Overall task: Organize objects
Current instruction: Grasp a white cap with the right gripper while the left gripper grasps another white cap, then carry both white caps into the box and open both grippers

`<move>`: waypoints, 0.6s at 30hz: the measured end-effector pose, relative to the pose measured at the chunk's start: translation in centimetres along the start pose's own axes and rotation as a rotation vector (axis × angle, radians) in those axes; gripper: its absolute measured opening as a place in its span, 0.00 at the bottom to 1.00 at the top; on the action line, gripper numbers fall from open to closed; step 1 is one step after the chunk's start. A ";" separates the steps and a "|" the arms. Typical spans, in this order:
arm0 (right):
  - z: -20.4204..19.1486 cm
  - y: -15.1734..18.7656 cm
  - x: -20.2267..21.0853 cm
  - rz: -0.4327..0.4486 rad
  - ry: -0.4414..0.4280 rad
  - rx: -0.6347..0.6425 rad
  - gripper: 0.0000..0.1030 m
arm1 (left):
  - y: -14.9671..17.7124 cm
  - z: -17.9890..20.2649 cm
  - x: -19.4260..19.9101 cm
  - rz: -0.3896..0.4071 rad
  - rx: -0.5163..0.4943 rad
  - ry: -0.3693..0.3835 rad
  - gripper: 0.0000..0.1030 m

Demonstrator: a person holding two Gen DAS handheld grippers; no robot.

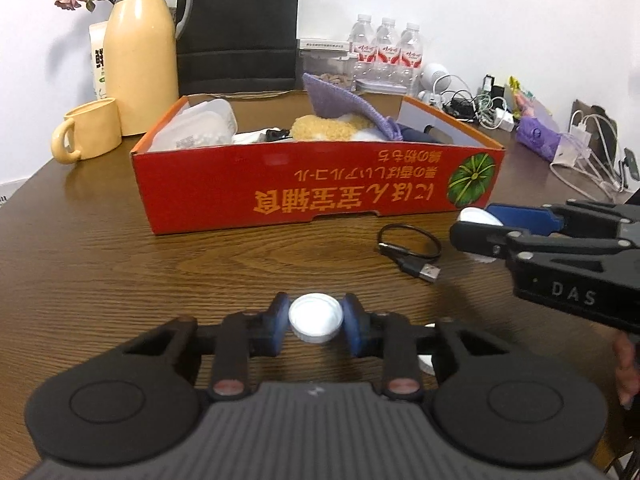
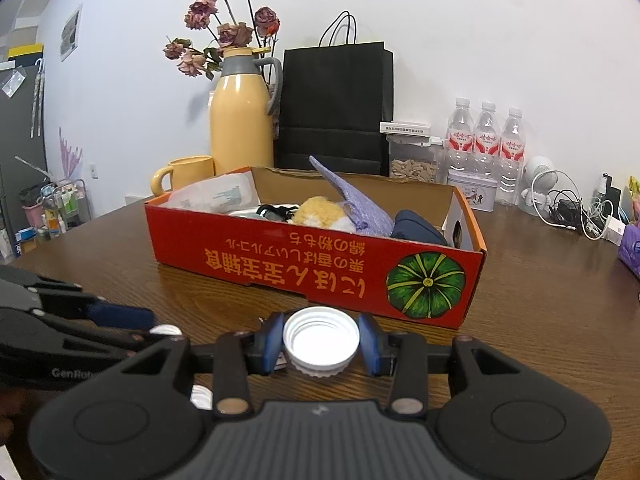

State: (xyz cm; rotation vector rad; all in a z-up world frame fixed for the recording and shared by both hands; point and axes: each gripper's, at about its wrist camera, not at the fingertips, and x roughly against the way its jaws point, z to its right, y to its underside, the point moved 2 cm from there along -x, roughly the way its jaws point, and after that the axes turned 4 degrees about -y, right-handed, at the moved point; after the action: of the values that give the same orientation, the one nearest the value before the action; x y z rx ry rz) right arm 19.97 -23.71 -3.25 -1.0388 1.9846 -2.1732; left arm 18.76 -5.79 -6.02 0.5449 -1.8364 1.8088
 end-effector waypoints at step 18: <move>-0.4 -3.1 0.6 0.080 -0.002 0.026 0.38 | -6.1 -0.3 2.2 0.187 0.044 0.008 0.29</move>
State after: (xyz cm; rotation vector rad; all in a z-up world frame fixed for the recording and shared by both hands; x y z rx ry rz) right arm 20.64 -23.03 -0.19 -0.9413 1.9559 -2.1507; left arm 20.72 -5.59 0.17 0.3923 -1.9004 1.9731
